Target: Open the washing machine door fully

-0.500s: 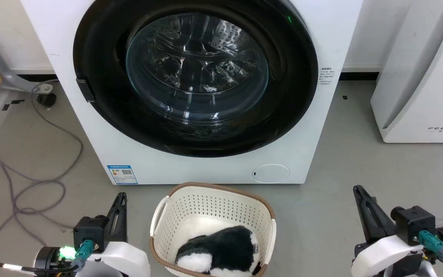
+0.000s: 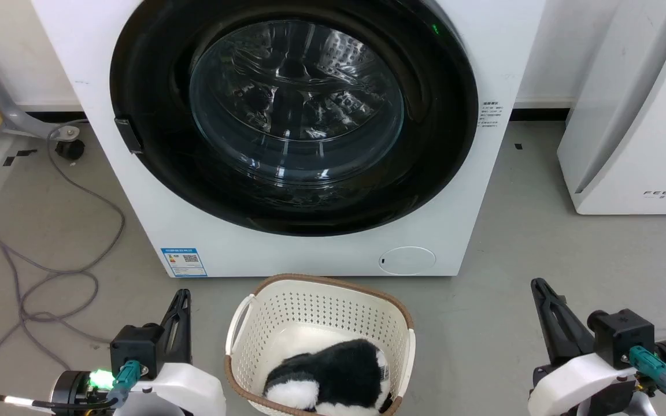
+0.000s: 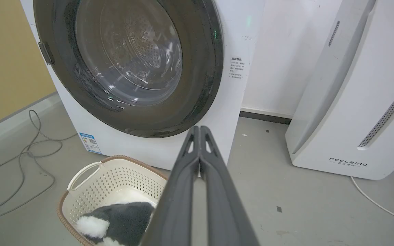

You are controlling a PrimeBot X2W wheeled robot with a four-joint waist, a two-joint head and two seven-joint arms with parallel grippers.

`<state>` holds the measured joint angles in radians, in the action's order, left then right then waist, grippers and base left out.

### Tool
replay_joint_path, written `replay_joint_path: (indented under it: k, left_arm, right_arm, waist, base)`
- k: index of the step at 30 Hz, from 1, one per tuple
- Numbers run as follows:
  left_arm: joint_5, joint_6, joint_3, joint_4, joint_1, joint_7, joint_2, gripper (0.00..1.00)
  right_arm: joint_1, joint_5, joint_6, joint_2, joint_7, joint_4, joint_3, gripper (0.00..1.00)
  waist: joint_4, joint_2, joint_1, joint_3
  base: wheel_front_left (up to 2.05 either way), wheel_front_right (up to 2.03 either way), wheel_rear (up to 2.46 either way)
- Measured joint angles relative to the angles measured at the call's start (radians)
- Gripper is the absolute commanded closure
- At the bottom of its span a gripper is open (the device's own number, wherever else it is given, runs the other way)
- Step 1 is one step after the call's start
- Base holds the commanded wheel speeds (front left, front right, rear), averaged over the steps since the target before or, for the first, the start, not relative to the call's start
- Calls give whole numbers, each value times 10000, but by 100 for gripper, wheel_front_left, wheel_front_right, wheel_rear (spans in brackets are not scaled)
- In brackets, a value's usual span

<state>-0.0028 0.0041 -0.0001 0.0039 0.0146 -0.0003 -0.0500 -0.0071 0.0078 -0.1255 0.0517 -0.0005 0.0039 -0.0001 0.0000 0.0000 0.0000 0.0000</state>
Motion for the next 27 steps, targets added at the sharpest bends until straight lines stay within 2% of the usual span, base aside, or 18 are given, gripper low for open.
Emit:
replay_joint_path:
  k: [4, 5, 17, 19, 27]
  left_arm:
    - [0, 2, 0, 0, 0, 0, 0, 100]
    - [0, 0, -4, 0, 0, 0, 0, 0]
    - [-94, 4, -123, 50, 6, -111, 2, 0]
    - [-107, 2, -148, 63, 6, -157, 2, 0]
    - [-270, 0, -190, 136, 6, -293, 2, 0]
  right_arm:
    - [0, 0, 0, 0, 0, 0, 0, 100]
    - [0, 0, 0, 0, 0, 0, -4, 0]
    - [-2, 111, 15, 0, -104, 100, -13, 0]
    - [-1, 123, 15, 0, -121, 138, -13, 100]
    - [12, 251, 15, 0, -295, 219, -19, 100]
  waist:
    - [0, 0, 0, 0]
    - [0, 0, 0, 0]
    - [1, 0, 0, 2]
    - [3, 0, 0, 1]
    - [14, 0, 0, 11]
  base:
    - [0, 0, 0]
    - [0, 0, 0]
    - [0, 0, 0]
    - [0, 0, 0]
    - [0, 0, 0]
